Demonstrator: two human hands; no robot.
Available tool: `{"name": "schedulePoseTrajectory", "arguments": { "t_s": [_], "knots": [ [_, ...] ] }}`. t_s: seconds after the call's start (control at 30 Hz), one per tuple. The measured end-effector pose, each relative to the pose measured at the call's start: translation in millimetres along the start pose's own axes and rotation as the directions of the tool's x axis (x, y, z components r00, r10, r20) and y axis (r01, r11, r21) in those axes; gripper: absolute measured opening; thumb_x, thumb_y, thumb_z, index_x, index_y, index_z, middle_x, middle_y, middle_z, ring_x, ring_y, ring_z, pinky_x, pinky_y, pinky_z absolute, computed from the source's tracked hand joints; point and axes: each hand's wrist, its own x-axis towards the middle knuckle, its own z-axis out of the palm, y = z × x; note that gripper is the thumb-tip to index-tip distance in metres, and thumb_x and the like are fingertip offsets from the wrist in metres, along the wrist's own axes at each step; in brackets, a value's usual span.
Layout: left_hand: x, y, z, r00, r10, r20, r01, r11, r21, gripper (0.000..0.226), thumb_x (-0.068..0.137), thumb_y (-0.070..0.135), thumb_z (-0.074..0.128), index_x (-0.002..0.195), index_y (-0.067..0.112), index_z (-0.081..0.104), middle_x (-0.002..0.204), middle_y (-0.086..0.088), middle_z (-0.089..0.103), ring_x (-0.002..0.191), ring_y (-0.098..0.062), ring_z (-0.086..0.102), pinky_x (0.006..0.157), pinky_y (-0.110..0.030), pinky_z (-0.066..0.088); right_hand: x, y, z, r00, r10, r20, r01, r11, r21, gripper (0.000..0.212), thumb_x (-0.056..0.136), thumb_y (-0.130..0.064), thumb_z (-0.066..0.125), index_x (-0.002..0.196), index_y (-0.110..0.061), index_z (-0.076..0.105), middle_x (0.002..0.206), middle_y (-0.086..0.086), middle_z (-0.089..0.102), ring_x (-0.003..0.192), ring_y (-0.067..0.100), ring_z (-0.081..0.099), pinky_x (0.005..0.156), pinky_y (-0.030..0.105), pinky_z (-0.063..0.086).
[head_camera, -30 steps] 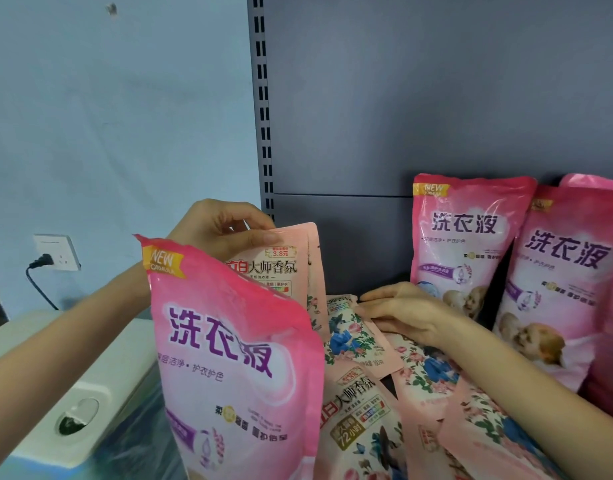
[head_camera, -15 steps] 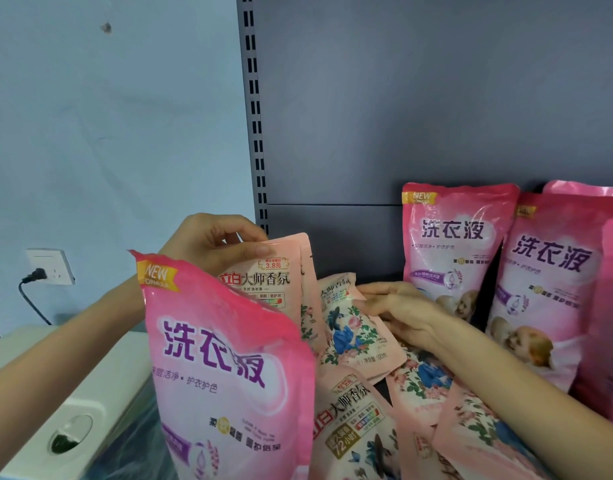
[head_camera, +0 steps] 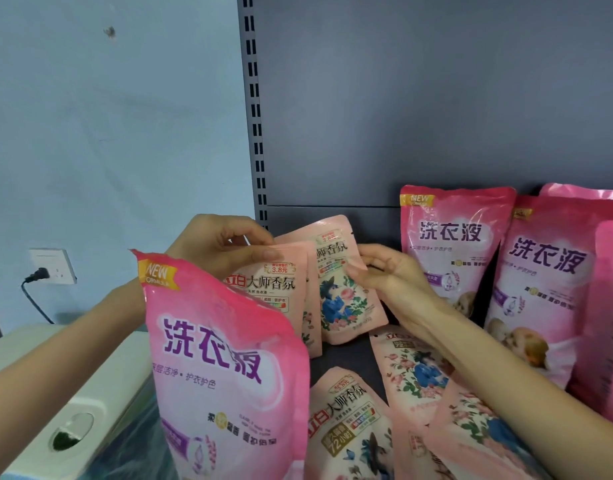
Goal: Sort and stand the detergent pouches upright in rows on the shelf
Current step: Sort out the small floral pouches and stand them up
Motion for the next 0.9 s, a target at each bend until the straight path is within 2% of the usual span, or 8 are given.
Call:
{"name": "schedulePoseTrajectory", "arguments": {
  "t_s": [0.13, 0.27, 0.37, 0.43, 0.6, 0.67, 0.77, 0.9],
  "knots": [
    [4, 4, 0, 0.999, -0.028, 0.024, 0.027, 0.999, 0.016, 0.009, 0.064, 0.033, 0.067, 0.070, 0.027, 0.070, 0.067, 0.015, 0.070, 0.064, -0.010, 0.066, 0.058, -0.020, 0.052, 1, -10, 0, 0.996, -0.088, 0.013, 0.089, 0.961, -0.261, 0.009, 0.082, -0.008, 0.067, 0.088, -0.014, 0.069, 0.086, -0.002, 0.072, 0.074, 0.008, 0.070, 0.064, 0.022, 0.056],
    [10, 8, 3, 0.998, -0.062, 0.018, 0.061, 0.997, 0.052, 0.016, 0.059, 0.043, 0.067, 0.071, 0.032, 0.070, 0.071, 0.010, 0.072, 0.071, -0.010, 0.068, 0.072, -0.035, 0.055, 11, -19, -11, 0.998, -0.066, -0.014, 0.052, 0.887, -0.459, 0.006, 0.082, -0.010, 0.068, 0.087, -0.014, 0.068, 0.086, -0.003, 0.070, 0.076, 0.007, 0.068, 0.069, 0.024, 0.056],
    [19, 12, 8, 0.998, -0.064, -0.005, 0.064, 0.995, 0.073, 0.022, 0.061, 0.047, 0.066, 0.068, 0.026, 0.071, 0.075, 0.001, 0.072, 0.077, -0.023, 0.068, 0.078, -0.048, 0.054, 20, -25, -15, 0.999, 0.032, 0.006, -0.025, 0.873, -0.487, 0.012, 0.079, -0.008, 0.070, 0.089, -0.014, 0.070, 0.079, -0.008, 0.068, 0.074, 0.005, 0.066, 0.067, 0.023, 0.055],
    [28, 14, 10, 0.999, -0.044, -0.030, 0.046, 0.995, 0.084, 0.021, 0.065, 0.044, 0.067, 0.069, 0.025, 0.071, 0.075, 0.000, 0.072, 0.075, -0.024, 0.068, 0.077, -0.049, 0.053, 26, -26, -14, 1.000, 0.013, -0.023, -0.023, 0.866, -0.500, 0.012, 0.078, -0.008, 0.072, 0.088, -0.015, 0.070, 0.078, -0.008, 0.068, 0.075, 0.007, 0.066, 0.070, 0.027, 0.055],
    [43, 6, 24, 0.999, -0.043, -0.015, 0.045, 0.984, 0.171, 0.007, 0.076, 0.036, 0.071, 0.072, 0.030, 0.071, 0.075, 0.009, 0.072, 0.075, -0.013, 0.068, 0.078, -0.047, 0.054, 29, -8, -2, 0.990, -0.079, -0.114, 0.031, 0.926, -0.377, 0.010, 0.079, -0.007, 0.070, 0.079, -0.017, 0.068, 0.076, -0.007, 0.067, 0.069, 0.005, 0.064, 0.063, 0.019, 0.054],
    [46, 3, 33, 0.999, -0.034, -0.004, 0.034, 0.979, 0.201, 0.006, 0.079, 0.035, 0.069, 0.076, 0.030, 0.071, 0.079, 0.012, 0.072, 0.077, -0.008, 0.068, 0.078, -0.044, 0.054, 28, 2, 0, 0.990, -0.075, -0.121, 0.023, 0.922, -0.385, 0.014, 0.080, -0.008, 0.069, 0.076, -0.020, 0.067, 0.078, -0.004, 0.068, 0.073, 0.007, 0.065, 0.068, 0.025, 0.056],
    [47, 1, 39, 0.999, -0.022, -0.023, 0.027, 0.974, 0.226, 0.010, 0.082, 0.035, 0.066, 0.082, 0.027, 0.072, 0.082, 0.015, 0.071, 0.079, -0.003, 0.066, 0.079, -0.040, 0.053, 29, 7, -4, 0.995, -0.014, -0.097, -0.029, 0.904, -0.428, 0.008, 0.083, -0.010, 0.067, 0.082, -0.019, 0.068, 0.085, -0.001, 0.070, 0.084, 0.016, 0.067, 0.075, 0.037, 0.057],
    [42, -1, 38, 1.000, 0.007, -0.029, 0.002, 0.952, 0.308, 0.015, 0.082, 0.045, 0.062, 0.087, 0.033, 0.070, 0.084, 0.021, 0.068, 0.082, 0.002, 0.063, 0.077, -0.030, 0.052, 23, 6, -10, 0.997, 0.043, -0.068, -0.066, 0.916, -0.397, 0.007, 0.087, -0.010, 0.063, 0.093, -0.014, 0.064, 0.088, -0.004, 0.065, 0.086, 0.012, 0.062, 0.072, 0.027, 0.054]
  ]
}}
